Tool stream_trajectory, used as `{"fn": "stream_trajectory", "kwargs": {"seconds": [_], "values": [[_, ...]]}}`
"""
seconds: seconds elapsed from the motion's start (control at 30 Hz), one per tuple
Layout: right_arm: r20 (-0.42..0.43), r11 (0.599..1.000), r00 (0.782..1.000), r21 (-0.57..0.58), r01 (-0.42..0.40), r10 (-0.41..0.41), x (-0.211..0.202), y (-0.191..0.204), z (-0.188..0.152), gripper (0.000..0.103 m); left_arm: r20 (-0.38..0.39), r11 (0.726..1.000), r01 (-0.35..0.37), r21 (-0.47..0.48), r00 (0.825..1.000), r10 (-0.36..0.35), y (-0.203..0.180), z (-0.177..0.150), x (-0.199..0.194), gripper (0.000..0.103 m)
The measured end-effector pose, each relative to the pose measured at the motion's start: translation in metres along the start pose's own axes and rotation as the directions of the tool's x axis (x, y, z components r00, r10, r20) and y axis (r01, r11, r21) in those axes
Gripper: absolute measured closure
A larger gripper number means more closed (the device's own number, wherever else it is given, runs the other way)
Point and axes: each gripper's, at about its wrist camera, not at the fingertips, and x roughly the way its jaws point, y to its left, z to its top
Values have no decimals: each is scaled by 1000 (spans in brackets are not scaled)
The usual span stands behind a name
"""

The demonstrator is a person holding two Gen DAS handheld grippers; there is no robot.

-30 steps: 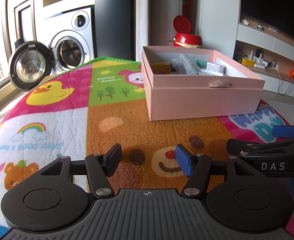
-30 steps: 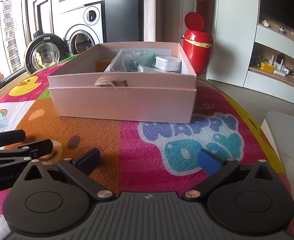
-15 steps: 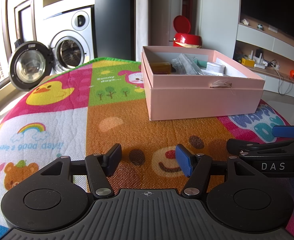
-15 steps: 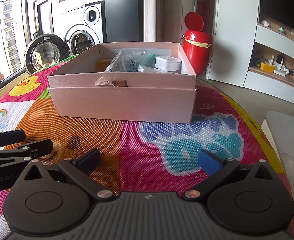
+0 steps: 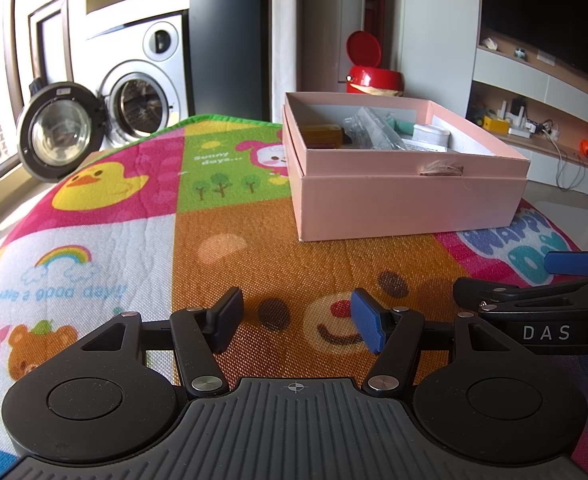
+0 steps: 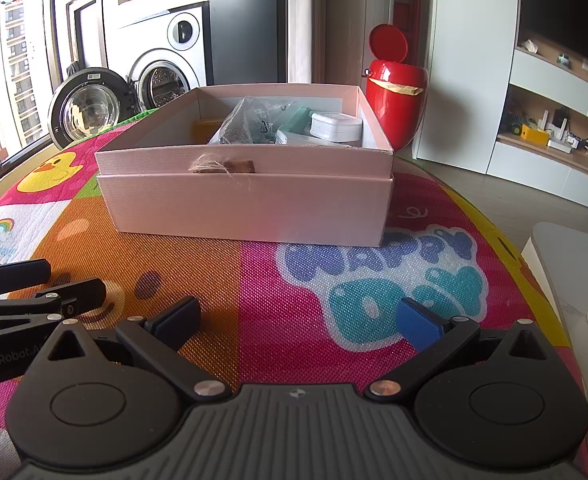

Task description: Organize rigid objects

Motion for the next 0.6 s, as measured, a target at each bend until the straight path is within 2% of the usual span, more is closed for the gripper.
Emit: {"fn": "stream_trajectory", "kwargs": {"seconds": [0.6], "values": [[0,1000,1000,0,0,0,0,0,0,0,-1,1000,8,-3,1000,-8,0,1,0,38]]}}
